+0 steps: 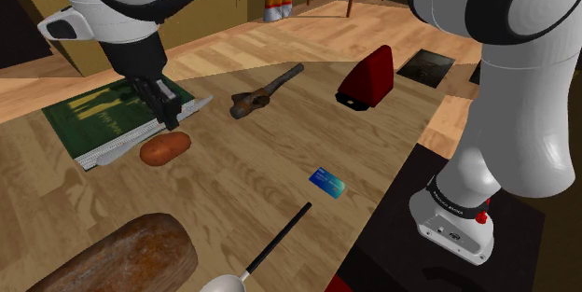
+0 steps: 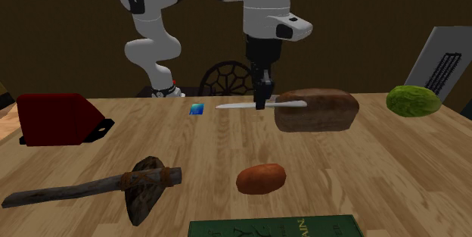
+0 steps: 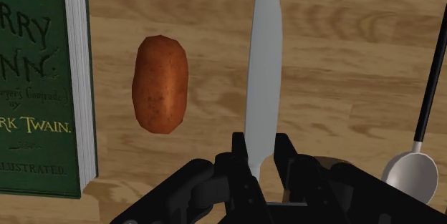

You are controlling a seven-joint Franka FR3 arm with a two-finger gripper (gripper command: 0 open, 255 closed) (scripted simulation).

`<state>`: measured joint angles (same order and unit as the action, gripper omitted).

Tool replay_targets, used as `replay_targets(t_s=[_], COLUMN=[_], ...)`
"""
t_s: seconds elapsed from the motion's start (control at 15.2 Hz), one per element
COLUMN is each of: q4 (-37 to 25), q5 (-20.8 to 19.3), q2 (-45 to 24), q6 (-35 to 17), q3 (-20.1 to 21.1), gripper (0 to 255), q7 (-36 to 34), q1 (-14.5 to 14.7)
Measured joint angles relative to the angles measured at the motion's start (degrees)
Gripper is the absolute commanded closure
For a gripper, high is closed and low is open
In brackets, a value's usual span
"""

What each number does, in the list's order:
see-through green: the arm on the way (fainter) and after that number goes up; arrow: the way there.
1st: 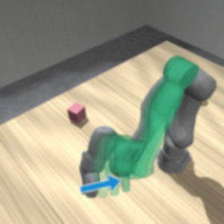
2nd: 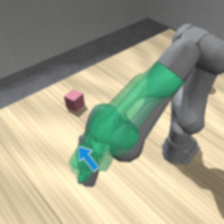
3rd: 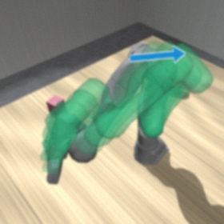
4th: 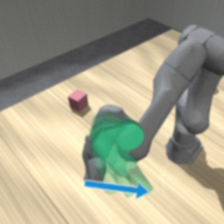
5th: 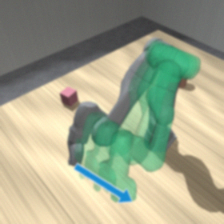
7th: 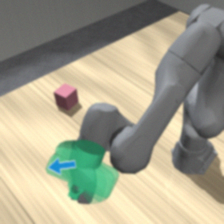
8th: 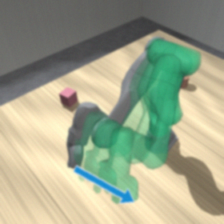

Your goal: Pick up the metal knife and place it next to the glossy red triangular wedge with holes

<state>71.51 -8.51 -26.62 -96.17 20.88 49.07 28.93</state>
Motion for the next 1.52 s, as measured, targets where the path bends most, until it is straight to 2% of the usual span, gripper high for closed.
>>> replay_targets(t_s=[0.4,0.59,0.73,1.06,1.52], q4=[-6.5,1.4,9.6,24.5,40.9], q5=[-0.3,1.6,3.5,7.8,11.8], q2=[-1.2,4.8,10.5,22.5,36.7], q6=[5.3,3.2,0.4,-3.2,-6.0], q3=[0.0,0.1,0.1,-1.2,-5.1], gripper=[255,255,255,255,255], q7=[0.2,1.9,3.5,9.0,17.3], q1=[0.8,-2.1,-4.5,-8.9,-12.3])
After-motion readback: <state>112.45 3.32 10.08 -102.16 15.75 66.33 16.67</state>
